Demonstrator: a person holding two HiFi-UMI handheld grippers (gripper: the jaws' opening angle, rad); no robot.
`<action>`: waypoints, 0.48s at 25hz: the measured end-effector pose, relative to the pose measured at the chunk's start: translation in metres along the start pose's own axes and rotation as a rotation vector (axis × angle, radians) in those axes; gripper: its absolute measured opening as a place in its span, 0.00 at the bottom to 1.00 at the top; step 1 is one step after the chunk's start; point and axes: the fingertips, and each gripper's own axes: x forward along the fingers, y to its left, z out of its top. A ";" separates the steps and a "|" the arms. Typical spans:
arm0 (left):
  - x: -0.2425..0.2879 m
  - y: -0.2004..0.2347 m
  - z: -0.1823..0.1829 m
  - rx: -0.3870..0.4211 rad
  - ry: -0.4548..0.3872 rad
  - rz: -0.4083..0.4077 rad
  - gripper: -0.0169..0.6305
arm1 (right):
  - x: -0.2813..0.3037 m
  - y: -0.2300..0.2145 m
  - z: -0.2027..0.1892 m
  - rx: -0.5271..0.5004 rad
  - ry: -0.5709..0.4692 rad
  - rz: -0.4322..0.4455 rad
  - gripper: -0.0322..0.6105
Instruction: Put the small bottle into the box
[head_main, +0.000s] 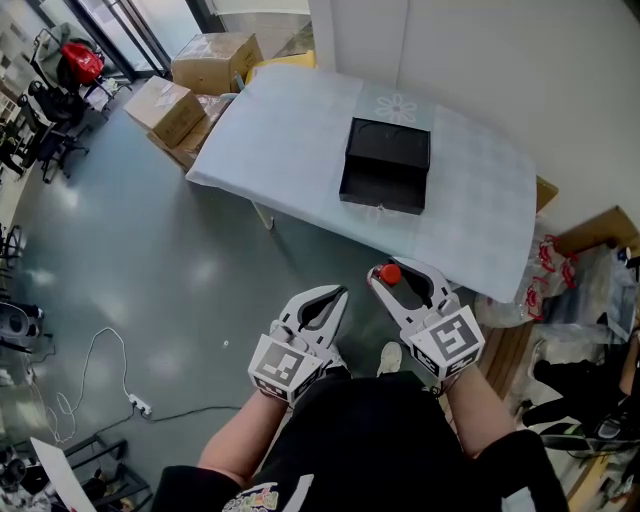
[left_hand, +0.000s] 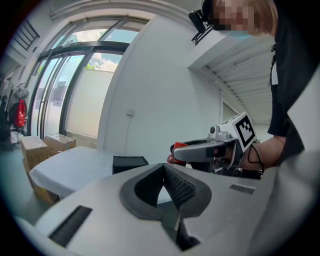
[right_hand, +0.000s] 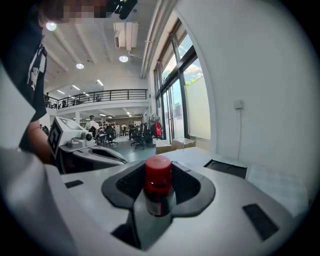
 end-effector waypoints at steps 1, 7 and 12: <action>-0.003 0.004 0.000 -0.001 0.000 -0.001 0.04 | 0.004 0.003 0.001 0.000 0.000 -0.001 0.30; -0.024 0.029 -0.004 0.001 0.002 -0.011 0.04 | 0.031 0.020 0.005 0.005 -0.003 -0.015 0.30; -0.038 0.046 -0.006 0.008 0.000 -0.019 0.04 | 0.049 0.032 0.007 0.007 -0.010 -0.032 0.30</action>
